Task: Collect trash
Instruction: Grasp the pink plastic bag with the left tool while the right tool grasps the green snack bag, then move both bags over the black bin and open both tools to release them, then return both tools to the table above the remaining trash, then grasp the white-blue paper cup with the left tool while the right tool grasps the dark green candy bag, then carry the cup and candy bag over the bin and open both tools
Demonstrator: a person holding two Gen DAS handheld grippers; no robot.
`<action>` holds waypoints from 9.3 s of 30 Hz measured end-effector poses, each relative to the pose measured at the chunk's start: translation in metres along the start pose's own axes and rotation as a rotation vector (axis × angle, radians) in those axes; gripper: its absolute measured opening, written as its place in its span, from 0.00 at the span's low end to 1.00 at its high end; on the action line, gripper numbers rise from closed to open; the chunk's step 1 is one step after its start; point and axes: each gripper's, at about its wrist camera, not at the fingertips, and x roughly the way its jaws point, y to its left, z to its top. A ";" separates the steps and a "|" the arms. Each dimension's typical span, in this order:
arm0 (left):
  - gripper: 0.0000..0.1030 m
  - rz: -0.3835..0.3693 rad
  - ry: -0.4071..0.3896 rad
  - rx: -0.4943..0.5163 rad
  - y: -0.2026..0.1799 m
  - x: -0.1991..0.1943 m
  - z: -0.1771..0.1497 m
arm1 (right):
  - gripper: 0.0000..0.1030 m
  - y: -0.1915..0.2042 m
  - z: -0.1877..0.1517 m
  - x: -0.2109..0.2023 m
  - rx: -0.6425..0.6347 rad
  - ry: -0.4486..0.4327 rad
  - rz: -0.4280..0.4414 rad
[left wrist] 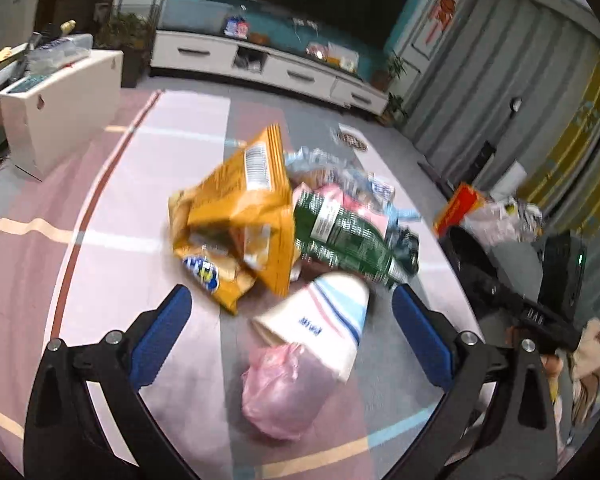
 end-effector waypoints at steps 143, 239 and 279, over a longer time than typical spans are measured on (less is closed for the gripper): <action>0.95 -0.034 0.065 0.185 -0.034 0.022 -0.026 | 0.75 -0.006 0.003 0.023 0.041 0.017 -0.161; 0.35 -0.120 0.050 0.383 -0.228 0.120 0.013 | 0.35 -0.110 0.008 -0.078 0.271 -0.218 -0.261; 0.85 -0.049 -0.054 0.550 -0.335 0.190 0.011 | 0.63 -0.209 -0.014 -0.108 0.515 -0.237 -0.478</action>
